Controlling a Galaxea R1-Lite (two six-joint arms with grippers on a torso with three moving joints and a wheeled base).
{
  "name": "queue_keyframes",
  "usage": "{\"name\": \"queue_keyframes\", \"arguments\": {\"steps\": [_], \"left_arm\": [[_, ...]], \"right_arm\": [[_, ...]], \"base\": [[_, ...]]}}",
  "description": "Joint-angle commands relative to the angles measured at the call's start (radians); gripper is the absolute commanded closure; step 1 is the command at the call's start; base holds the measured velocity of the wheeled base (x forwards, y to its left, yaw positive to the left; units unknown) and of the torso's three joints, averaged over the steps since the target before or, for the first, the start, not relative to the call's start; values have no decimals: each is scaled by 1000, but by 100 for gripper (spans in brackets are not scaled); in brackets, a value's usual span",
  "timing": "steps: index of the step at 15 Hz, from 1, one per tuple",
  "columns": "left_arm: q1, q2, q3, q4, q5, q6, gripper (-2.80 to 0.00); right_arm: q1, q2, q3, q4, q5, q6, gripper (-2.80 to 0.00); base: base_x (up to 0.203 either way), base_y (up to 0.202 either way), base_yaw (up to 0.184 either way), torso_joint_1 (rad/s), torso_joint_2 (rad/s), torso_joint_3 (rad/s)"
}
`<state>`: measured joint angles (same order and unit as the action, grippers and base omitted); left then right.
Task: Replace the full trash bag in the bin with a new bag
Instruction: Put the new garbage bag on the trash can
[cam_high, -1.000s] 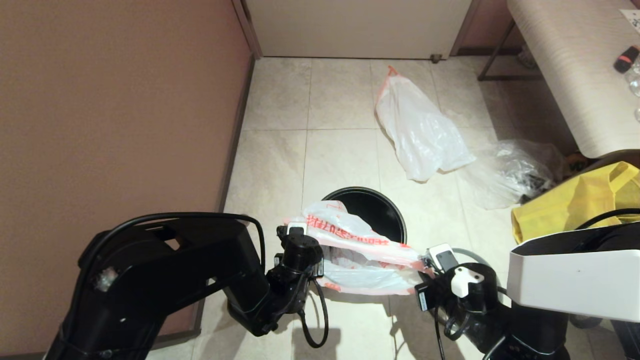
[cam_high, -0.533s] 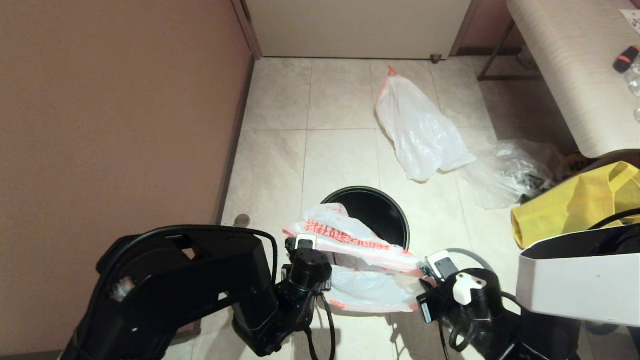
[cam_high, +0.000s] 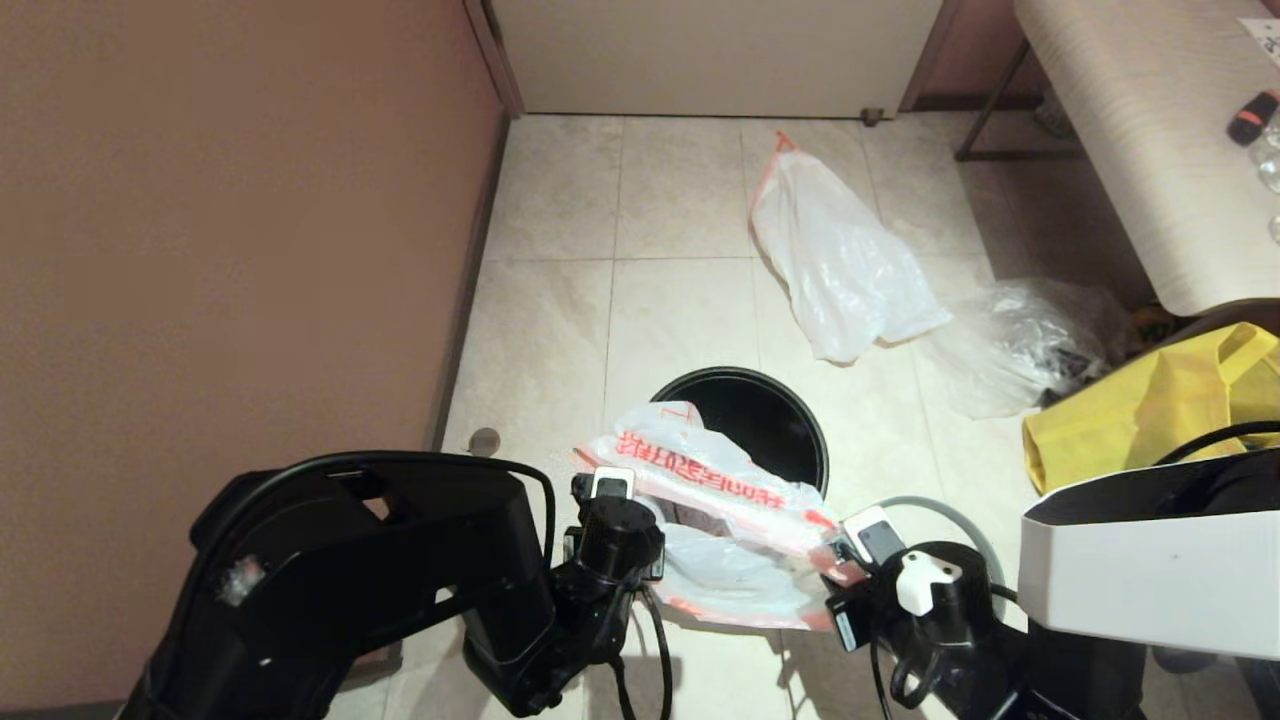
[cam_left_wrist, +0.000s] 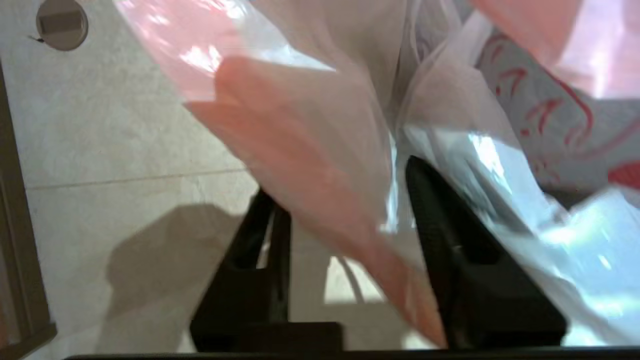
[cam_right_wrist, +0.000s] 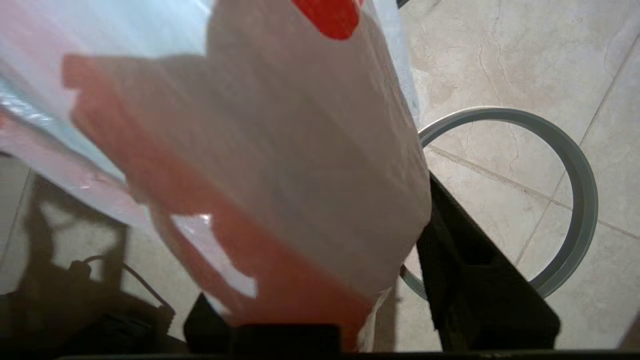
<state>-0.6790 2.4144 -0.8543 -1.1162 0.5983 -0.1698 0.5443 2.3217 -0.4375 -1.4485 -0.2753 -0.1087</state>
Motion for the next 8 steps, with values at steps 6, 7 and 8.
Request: {"name": "queue_keyframes", "arguments": {"steps": [6,7,8], "left_arm": [[-62,-221,271,1,-13,-6,-280],[-76,-244,304,3,-14,-12,-280],[-103,-257,325,10,-14,-26,-280]], "right_arm": [[71,-112,217,-21,8,15,-280],[97,-131,236,-24,8,31,-280],[126,-144,261,-25,7,46,-280]], "base": [[0,0,0,0,0,0],[0,0,0,0,0,0],[0,0,0,0,0,0]]}}
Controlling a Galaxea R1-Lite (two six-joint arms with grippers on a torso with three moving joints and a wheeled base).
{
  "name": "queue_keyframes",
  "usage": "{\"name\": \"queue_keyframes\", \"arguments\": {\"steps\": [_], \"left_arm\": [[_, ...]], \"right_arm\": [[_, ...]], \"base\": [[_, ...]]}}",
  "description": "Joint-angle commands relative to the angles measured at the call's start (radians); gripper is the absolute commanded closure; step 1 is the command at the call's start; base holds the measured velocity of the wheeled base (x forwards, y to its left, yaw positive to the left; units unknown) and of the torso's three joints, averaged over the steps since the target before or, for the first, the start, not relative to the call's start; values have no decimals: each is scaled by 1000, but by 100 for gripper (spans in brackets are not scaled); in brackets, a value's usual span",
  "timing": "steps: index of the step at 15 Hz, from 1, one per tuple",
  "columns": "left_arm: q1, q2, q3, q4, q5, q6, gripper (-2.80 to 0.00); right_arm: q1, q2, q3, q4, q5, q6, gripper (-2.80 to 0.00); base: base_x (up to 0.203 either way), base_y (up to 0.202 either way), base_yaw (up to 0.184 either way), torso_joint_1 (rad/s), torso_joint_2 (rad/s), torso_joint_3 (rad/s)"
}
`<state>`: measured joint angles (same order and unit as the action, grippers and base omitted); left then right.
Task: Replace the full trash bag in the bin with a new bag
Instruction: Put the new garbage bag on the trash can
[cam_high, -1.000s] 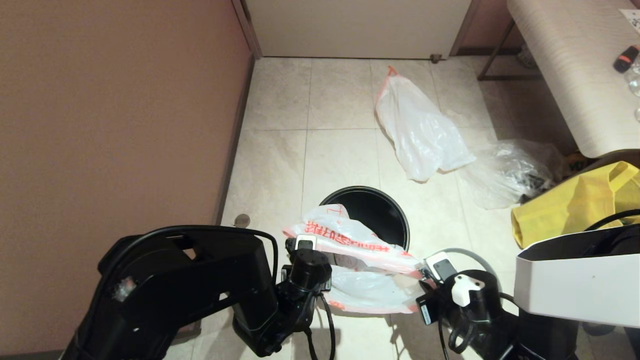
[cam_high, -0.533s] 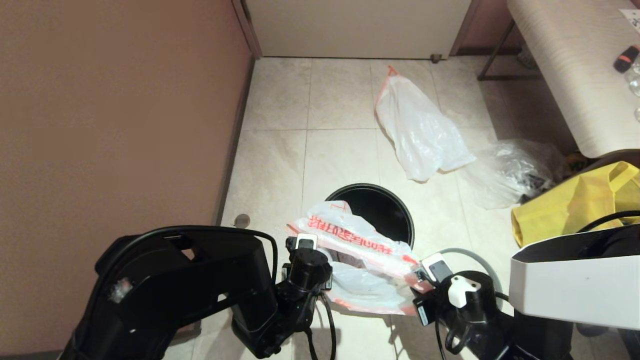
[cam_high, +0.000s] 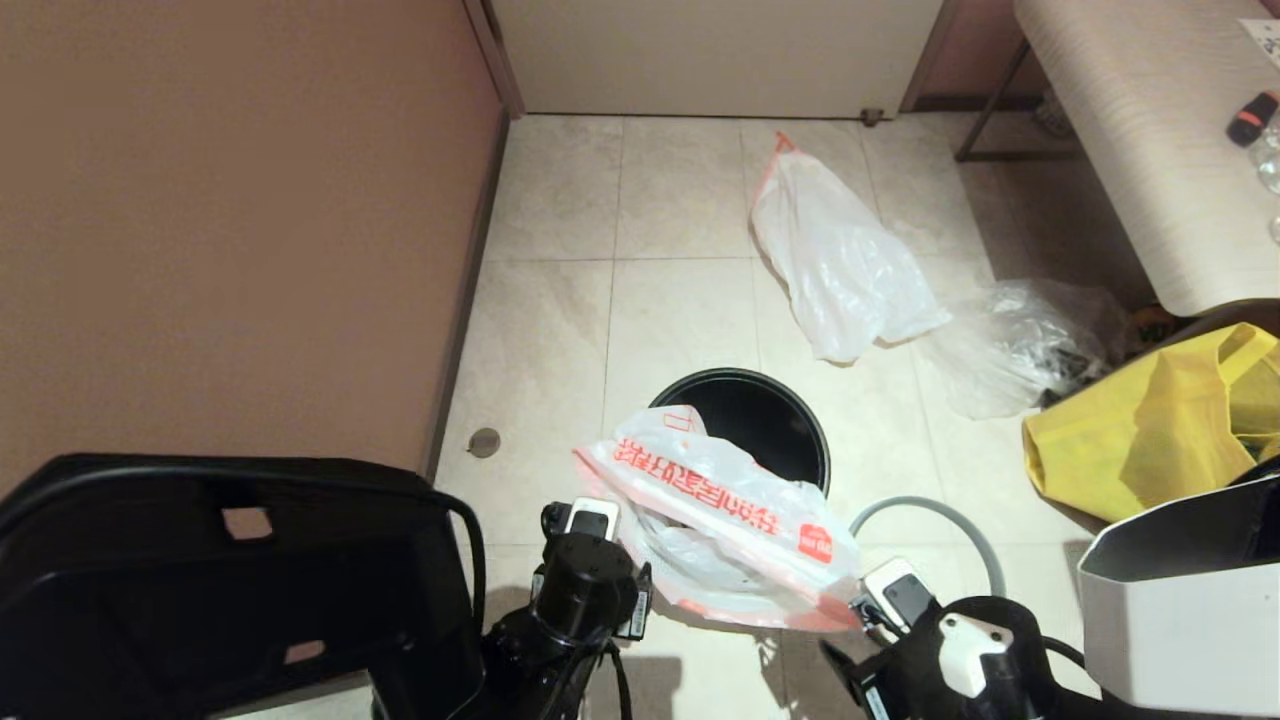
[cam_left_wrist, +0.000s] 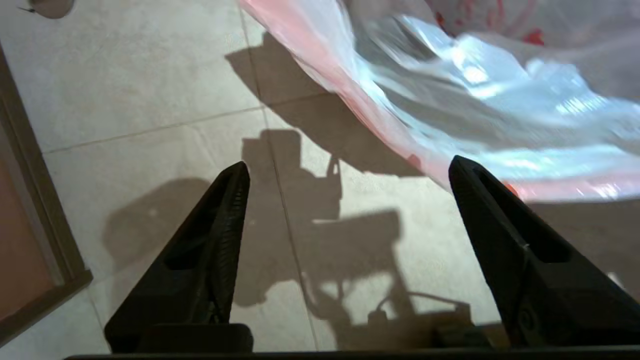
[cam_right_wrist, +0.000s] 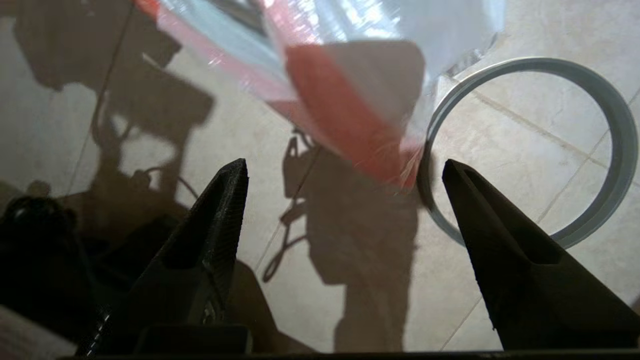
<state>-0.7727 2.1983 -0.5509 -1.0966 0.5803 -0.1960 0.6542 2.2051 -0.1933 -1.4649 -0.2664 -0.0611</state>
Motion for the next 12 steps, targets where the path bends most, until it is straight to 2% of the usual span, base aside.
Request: {"name": "queue_keyframes", "arguments": {"steps": [1,3,4,5,7,8,12], "left_arm": [[-34,-44,28,14,4,-14,-280],[-46,-49,27,38,2,-31,-280],[-58,-56,24,45,-20,-35,0],[-59,-56,8,47,-24,-43,0],[-62,-43,-83,102,-21,-99,0],[-69,-42,-127,206,-19,-163,0],[-111,-61,-338,751,-48,-523,0]], "right_arm": [[31,-38,46,-9,-2,5,-280],[38,-57,78,-29,-2,20,-280],[38,-83,104,-44,-2,27,-280],[37,-111,127,-54,-2,36,0],[32,-156,132,-60,-2,65,0],[30,-170,128,-60,-5,68,0],[-14,-209,123,-60,-8,69,0]], "base": [[0,0,0,0,0,0],[0,0,0,0,0,0],[0,0,0,0,0,0],[0,0,0,0,0,0],[0,0,0,0,0,0],[0,0,0,0,0,0],[0,0,0,0,0,0]]}}
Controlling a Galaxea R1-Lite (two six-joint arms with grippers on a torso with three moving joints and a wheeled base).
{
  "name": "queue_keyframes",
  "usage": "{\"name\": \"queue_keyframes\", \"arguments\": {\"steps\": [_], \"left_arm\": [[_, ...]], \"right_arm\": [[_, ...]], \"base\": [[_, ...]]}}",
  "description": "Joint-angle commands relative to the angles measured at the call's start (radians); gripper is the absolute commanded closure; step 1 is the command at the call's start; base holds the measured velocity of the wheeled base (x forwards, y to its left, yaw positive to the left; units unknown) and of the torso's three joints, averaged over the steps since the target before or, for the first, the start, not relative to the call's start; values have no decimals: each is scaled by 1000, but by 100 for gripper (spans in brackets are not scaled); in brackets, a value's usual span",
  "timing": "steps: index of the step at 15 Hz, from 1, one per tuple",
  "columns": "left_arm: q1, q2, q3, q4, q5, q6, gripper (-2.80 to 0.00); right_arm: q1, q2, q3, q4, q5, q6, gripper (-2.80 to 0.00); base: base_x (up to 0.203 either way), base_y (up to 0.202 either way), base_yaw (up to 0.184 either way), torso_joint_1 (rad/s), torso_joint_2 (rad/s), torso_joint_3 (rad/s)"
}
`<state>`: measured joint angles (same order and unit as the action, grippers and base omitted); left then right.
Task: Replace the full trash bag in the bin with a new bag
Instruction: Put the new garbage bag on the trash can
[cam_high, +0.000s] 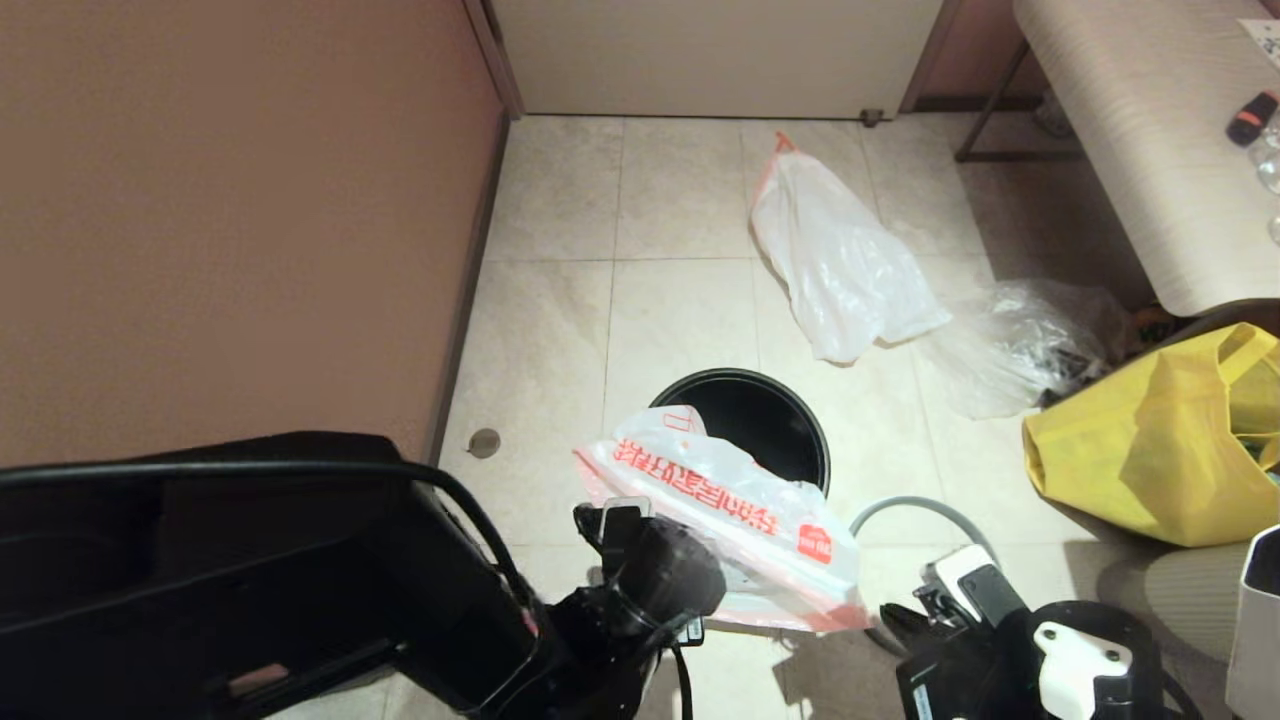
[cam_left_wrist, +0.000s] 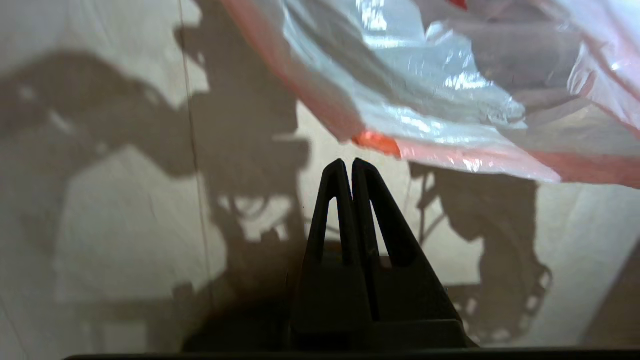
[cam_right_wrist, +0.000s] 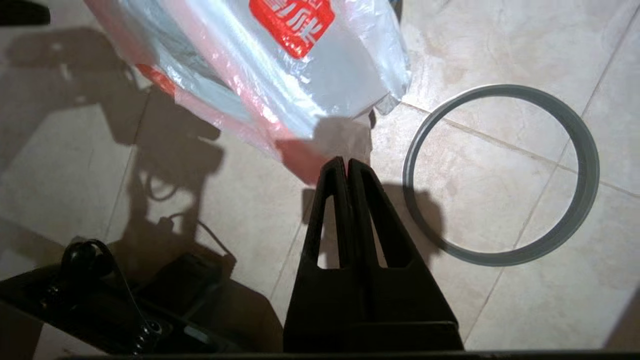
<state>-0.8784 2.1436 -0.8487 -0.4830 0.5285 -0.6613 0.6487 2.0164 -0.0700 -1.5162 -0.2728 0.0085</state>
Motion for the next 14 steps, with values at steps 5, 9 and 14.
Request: {"name": "queue_keyframes", "arguments": {"steps": [5,9,14], "left_arm": [[10,30,-172,216,-35,-120,-280],[61,104,-230,213,-35,-118,-280],[131,150,-395,213,-79,-116,-280]], "right_arm": [[-28,-22,-7,-9,0,1,0],[-32,-24,-22,-9,0,1,0],[13,-59,-1,-7,12,2,0]], "base": [[0,0,0,0,0,0],[0,0,0,0,0,0],[0,0,0,0,0,0]]}}
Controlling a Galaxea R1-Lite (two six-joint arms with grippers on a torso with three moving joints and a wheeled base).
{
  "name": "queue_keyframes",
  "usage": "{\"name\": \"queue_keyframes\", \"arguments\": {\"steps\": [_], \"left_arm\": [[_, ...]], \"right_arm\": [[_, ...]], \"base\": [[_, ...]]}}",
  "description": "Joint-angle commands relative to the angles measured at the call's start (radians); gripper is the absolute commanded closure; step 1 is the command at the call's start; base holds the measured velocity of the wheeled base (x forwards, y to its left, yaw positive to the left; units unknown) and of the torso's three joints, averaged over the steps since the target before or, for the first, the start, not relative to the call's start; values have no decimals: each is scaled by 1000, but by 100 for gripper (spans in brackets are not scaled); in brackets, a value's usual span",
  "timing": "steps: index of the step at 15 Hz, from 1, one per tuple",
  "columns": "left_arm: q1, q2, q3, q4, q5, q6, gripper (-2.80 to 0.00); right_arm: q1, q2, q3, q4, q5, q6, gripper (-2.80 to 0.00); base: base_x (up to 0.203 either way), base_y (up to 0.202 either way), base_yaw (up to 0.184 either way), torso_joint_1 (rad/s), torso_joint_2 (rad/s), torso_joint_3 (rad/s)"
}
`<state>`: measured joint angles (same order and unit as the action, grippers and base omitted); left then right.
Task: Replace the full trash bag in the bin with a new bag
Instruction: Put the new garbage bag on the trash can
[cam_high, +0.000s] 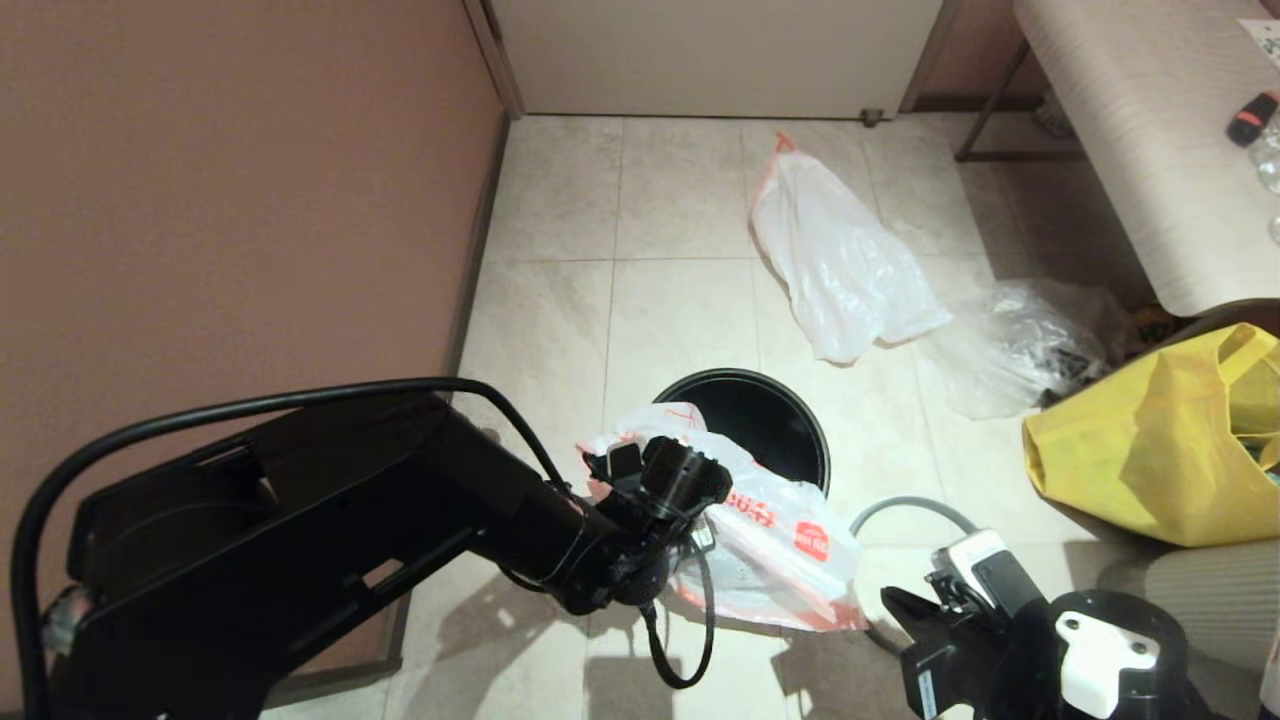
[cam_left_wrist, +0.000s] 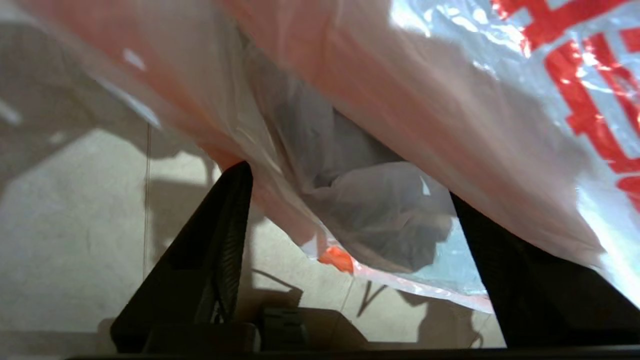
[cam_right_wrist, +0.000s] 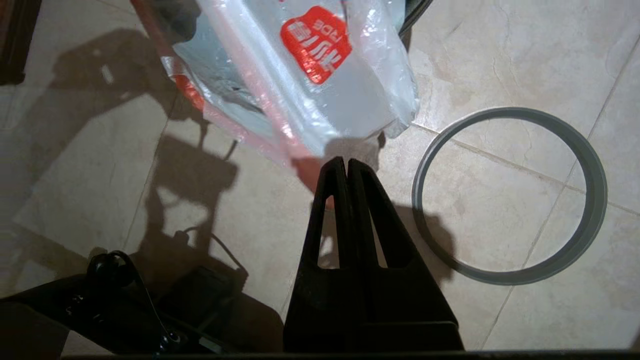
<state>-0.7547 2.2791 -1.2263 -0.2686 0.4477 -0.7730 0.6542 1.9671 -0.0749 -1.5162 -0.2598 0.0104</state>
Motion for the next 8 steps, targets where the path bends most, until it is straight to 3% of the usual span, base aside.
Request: {"name": "queue_keyframes", "arguments": {"steps": [1,7,8], "left_arm": [[8,29,-20,-2,2,-4,-280],[26,66,-51,-3,5,0,-280],[27,68,-52,-4,6,1,0]], "right_arm": [[13,-10,5,-7,-1,0,0],[51,-10,0,-4,-1,0,0],[77,-8,3,-3,-1,1,0]], "base": [[0,0,0,0,0,0],[0,0,0,0,0,0],[0,0,0,0,0,0]]}}
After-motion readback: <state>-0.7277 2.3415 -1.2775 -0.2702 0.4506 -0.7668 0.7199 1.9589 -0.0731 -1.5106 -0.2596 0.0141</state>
